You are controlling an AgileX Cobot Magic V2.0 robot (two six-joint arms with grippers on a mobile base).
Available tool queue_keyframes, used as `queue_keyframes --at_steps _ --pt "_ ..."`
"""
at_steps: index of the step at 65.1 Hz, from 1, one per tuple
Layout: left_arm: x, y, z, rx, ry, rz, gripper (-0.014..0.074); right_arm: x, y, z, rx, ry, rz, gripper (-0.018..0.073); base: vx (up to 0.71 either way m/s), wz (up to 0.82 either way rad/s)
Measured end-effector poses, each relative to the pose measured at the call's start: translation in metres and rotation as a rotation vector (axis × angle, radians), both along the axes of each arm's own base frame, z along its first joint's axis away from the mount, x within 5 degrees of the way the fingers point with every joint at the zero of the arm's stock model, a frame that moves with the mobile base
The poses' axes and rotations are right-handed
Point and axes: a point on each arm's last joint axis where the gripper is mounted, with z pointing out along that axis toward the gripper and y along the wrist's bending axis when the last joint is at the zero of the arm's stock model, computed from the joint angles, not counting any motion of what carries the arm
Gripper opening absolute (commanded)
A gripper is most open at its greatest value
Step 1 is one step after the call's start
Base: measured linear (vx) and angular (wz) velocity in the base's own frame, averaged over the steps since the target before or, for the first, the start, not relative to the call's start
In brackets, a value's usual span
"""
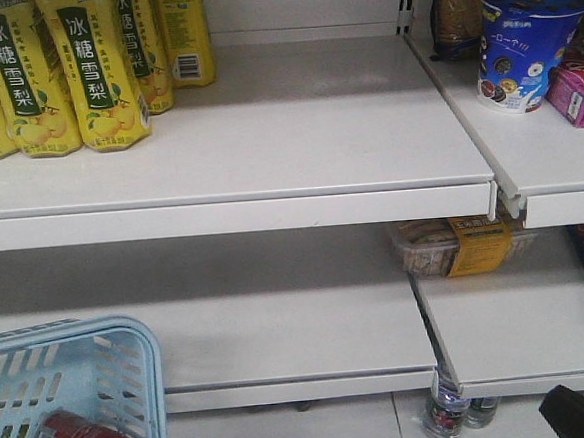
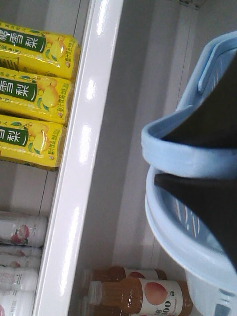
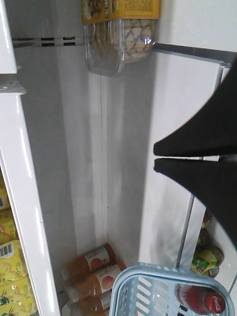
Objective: Place coke in basket with both arms
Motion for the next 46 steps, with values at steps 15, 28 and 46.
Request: queue_keyframes --at_steps 15,28,46 --pt "0.0 0.0 0.0 0.0 0.0 0.0 -0.0006 0.005 -0.009 0.008 0.204 -0.002 -0.12 -0.0005 0.0 0.0" --pt "0.0 0.0 0.0 -0.001 0.0 0.0 -0.0006 0.01 -0.029 0.002 0.32 0.087 -0.36 -0.0005 0.0 0.0" --pt "0.0 0.0 0.0 -0.001 0.0 0.0 -0.0006 0.009 -0.033 -0.007 0.294 0.171 -0.424 -0.0005 0.0 0.0"
